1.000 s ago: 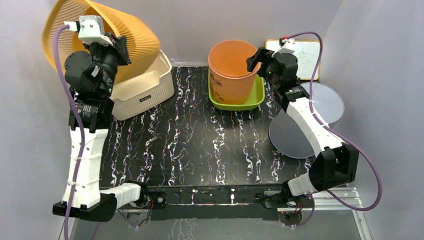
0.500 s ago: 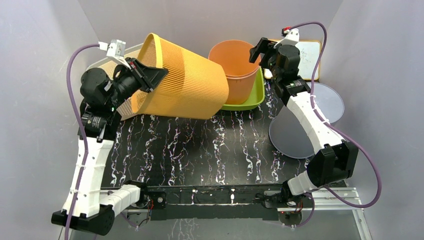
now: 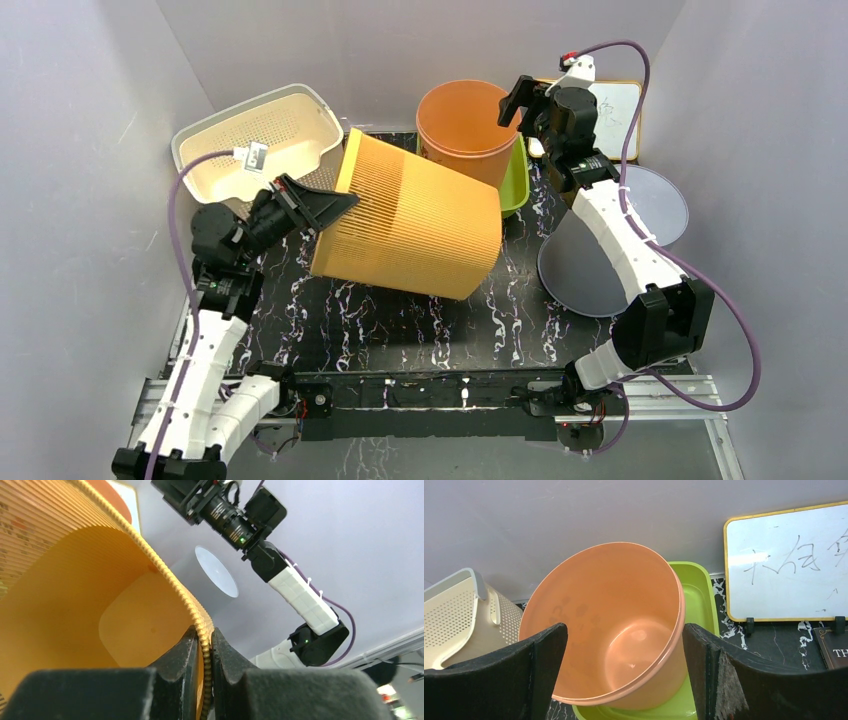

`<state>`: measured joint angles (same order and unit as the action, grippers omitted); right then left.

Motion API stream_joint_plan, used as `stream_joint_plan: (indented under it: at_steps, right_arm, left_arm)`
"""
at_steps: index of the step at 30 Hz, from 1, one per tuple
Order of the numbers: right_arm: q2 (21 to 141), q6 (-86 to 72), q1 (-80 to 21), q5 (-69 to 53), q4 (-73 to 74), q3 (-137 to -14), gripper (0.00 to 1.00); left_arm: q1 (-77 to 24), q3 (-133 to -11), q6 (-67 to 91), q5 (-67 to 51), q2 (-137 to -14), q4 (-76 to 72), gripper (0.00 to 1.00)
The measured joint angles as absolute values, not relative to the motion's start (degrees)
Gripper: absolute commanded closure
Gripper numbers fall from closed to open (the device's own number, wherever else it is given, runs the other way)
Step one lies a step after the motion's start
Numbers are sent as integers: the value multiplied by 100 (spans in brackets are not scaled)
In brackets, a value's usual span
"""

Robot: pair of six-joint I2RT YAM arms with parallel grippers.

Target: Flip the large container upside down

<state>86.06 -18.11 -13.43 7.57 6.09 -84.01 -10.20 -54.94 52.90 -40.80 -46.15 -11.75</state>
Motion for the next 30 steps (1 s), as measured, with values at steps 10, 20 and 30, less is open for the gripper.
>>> stream_joint_plan:
  at_steps: [10, 20, 30]
  right_arm:
    - [8604, -1806, -1343, 755, 648, -8523, 17]
    - [8604, -1806, -1343, 755, 703, -8715, 17]
    - [8604, -1800, -1343, 755, 749, -8947, 17]
  left_arm:
    - [-1017, -3505, 7148, -4128, -4659, -3594, 100]
    - [-1680, -2939, 7791, -4029, -5223, -5140, 100]
    - [-2978, -2222, 8364, -3476, -6587, -7000, 100]
